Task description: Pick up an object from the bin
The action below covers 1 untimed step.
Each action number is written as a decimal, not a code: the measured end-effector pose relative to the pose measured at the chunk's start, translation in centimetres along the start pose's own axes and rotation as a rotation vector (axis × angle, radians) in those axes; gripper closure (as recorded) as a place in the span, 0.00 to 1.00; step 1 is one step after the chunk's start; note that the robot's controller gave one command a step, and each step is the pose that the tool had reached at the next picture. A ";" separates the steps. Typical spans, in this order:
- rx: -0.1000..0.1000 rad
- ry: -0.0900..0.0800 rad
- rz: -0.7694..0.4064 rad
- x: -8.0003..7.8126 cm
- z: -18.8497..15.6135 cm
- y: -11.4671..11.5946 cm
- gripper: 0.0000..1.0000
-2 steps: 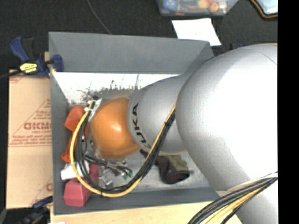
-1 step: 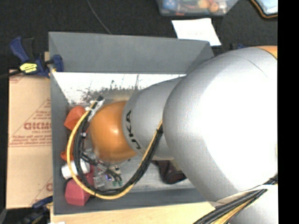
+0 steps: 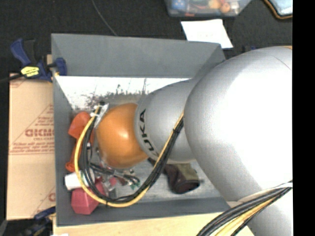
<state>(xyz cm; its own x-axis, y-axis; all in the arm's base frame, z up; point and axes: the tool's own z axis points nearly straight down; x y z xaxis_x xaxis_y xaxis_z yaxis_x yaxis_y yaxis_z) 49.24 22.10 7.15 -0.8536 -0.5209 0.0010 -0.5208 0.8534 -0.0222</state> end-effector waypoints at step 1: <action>0.000 0.000 0.001 0.0 0.0 0.0 1.00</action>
Offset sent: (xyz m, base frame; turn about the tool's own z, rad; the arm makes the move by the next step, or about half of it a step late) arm -0.0001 0.0001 0.0865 0.0005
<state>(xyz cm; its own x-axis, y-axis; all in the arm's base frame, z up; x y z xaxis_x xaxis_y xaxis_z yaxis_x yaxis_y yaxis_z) 49.23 22.10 7.14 -0.8540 -0.5203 0.0012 -0.5202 0.8537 -0.0220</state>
